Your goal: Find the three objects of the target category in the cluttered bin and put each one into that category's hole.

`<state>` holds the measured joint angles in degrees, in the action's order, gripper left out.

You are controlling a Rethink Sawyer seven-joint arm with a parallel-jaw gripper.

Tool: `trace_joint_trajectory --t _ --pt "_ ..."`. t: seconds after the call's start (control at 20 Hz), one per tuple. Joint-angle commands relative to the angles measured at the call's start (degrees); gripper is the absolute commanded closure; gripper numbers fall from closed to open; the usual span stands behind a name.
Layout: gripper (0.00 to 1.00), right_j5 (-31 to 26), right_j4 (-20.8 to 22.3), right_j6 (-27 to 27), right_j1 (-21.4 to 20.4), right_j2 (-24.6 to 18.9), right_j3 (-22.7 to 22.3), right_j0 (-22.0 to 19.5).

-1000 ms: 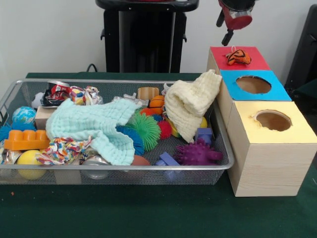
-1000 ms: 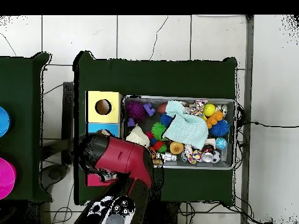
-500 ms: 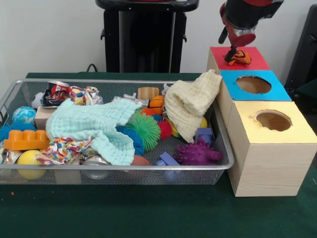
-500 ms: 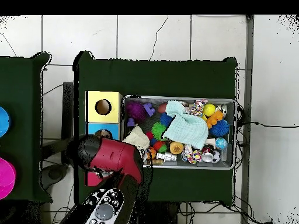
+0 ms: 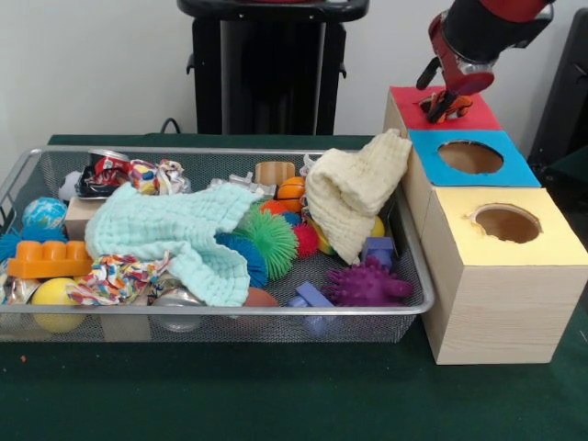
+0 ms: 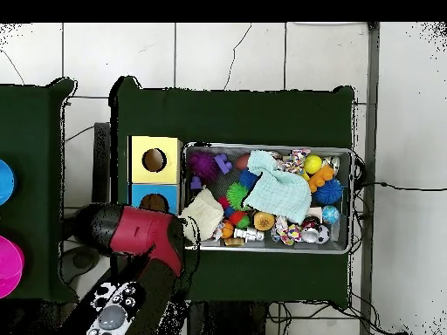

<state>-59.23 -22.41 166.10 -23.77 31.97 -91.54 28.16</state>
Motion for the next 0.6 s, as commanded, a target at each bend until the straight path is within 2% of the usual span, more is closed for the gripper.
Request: trace_joint_trajectory --t 0.05,0.4,0.6 --pt "0.0 -1.7 -4.6 22.6 7.4 -3.3 5.8 1.7" --pt "0.0 -4.6 -2.5 22.2 6.6 -2.5 6.8 1.1" --pt "0.0 -7.6 0.2 21.0 6.5 -0.8 9.1 0.6"
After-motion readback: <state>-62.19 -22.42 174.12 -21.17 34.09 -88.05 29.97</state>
